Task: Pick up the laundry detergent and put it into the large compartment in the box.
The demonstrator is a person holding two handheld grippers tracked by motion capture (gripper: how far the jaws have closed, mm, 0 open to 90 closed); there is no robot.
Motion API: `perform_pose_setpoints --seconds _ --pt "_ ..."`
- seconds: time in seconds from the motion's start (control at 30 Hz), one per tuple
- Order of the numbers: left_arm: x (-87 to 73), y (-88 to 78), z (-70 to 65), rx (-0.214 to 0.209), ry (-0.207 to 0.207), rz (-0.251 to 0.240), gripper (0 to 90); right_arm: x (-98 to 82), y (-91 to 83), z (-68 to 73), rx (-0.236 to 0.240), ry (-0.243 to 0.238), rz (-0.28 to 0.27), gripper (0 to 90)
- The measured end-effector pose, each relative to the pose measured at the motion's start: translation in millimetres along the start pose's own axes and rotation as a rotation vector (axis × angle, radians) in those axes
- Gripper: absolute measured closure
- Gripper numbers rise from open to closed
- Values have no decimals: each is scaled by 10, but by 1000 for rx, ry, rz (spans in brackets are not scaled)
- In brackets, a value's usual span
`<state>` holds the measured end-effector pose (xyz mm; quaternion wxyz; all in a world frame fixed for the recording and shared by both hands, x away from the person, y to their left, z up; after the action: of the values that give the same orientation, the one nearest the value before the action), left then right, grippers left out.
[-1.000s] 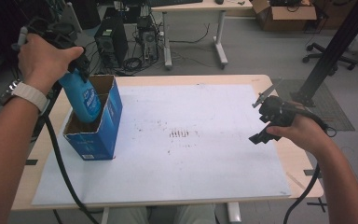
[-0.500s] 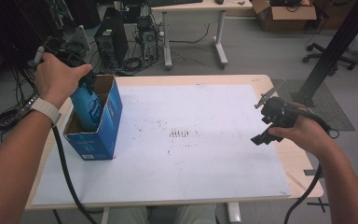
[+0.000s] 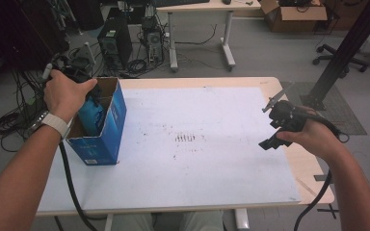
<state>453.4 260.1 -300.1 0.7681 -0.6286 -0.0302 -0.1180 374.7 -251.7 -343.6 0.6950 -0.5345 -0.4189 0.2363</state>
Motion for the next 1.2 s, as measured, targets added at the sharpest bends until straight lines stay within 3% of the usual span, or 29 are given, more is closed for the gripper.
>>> perform_pose_setpoints --seconds 0.67,1.2 --pt "-103 390 -30 6 0 8 376 -11 17 -2 1 4 1 109" --pt "-115 491 -66 -6 0 4 375 -3 31 2 2 5 4 109"
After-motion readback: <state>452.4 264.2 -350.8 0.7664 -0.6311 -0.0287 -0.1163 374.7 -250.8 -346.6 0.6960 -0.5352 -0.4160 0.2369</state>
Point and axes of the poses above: each handheld gripper's, and its own axes: y roughly forward along the jaws, x roughly out of its top, z roughly to its left, the point moved 8 cm from there along y, roughly forward along the jaws, and after that the axes turned 6 degrees about x, right-handed, at the moved point
